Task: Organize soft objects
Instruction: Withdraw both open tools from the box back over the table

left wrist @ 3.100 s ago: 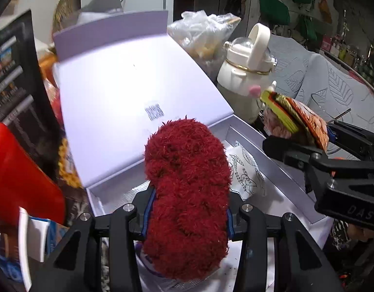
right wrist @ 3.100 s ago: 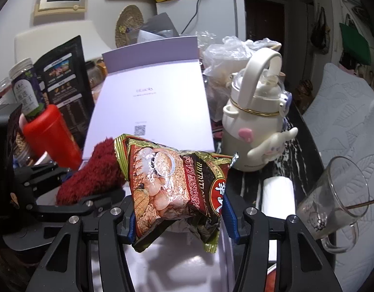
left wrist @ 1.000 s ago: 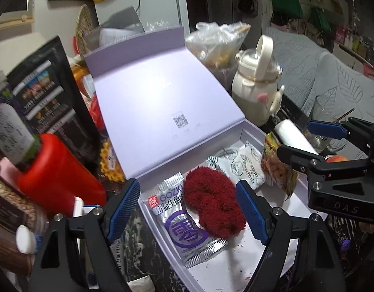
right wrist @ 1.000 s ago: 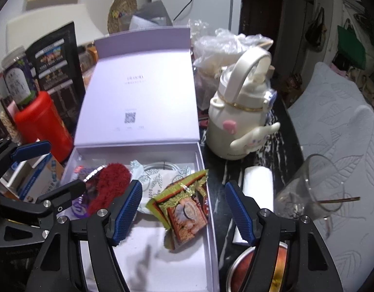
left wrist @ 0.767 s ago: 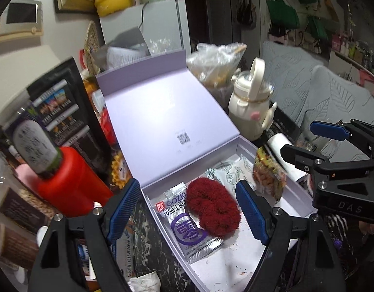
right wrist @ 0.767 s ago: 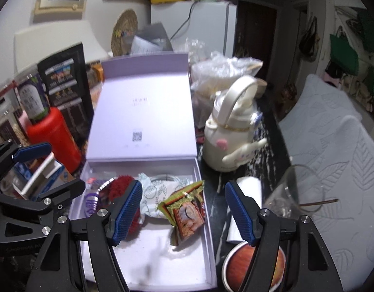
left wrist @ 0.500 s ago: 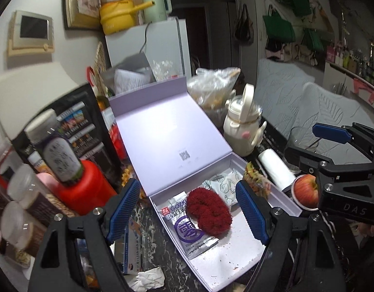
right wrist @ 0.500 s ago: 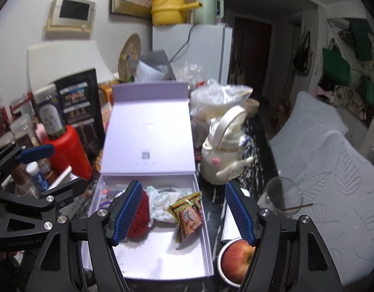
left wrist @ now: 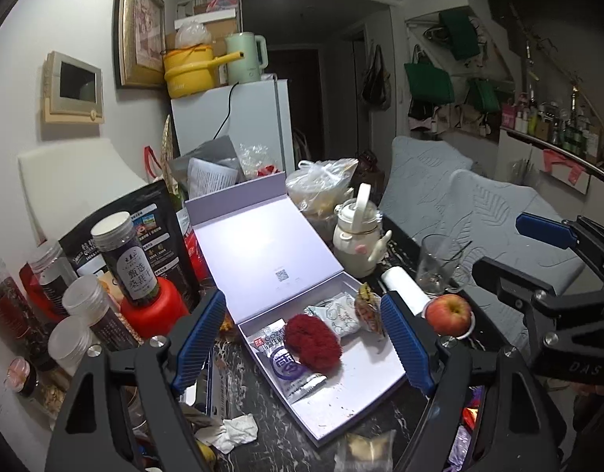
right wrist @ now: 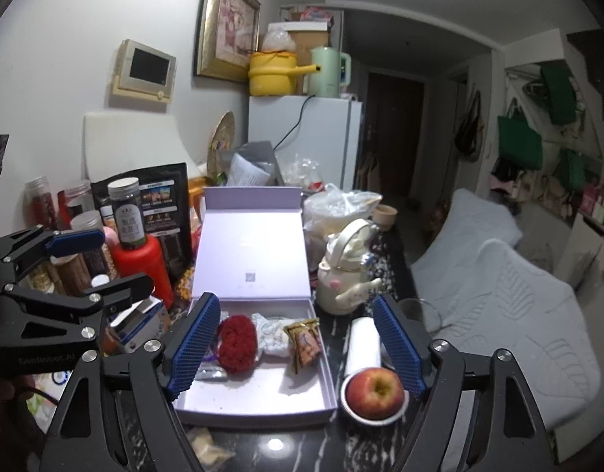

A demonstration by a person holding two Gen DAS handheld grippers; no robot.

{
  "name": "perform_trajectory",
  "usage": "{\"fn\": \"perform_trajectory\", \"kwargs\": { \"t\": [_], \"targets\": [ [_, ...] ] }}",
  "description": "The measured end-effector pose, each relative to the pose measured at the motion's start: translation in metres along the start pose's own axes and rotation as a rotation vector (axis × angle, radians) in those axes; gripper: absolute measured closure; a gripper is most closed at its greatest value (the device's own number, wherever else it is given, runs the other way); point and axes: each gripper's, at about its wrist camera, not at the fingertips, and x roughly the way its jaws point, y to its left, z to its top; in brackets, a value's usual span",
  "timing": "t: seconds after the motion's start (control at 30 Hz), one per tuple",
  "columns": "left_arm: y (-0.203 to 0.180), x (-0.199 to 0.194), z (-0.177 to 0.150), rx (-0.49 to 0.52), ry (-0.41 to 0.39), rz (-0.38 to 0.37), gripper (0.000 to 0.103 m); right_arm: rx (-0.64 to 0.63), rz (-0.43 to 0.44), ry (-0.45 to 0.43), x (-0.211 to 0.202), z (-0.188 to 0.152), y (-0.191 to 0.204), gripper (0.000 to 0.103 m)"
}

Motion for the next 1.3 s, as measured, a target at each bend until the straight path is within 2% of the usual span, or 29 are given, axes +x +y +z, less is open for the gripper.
{"fn": "perform_trajectory", "kwargs": {
  "t": [0.07, 0.2, 0.53, 0.73, 1.13, 1.3],
  "targets": [
    [-0.002, -0.01, -0.002, 0.008, -0.012, -0.001, 0.02, 0.0, -0.007, -0.009, -0.014, -0.004, 0.003, 0.021],
    [-0.008, -0.03, -0.013, 0.02, -0.038, 0.003, 0.004, 0.004, -0.017, -0.021, -0.037, -0.015, 0.007, 0.017],
    [-0.024, -0.067, -0.038, 0.078, -0.068, -0.003, 0.004, 0.009, -0.048, -0.02, -0.084, -0.05, 0.023, 0.013],
    [-0.031, -0.081, -0.057, 0.091, -0.065, -0.038, 0.004, 0.022, -0.055, -0.005, -0.1, -0.072, 0.03, 0.013],
    [-0.043, -0.076, -0.1, 0.089, 0.006, -0.089, 0.004, 0.101, -0.089, 0.059, -0.106, -0.125, 0.029, 0.011],
    [-0.055, -0.07, -0.119, 0.098, 0.035, -0.141, 0.004, 0.106, -0.125, 0.088, -0.103, -0.147, 0.028, 0.011]
  ]
}}
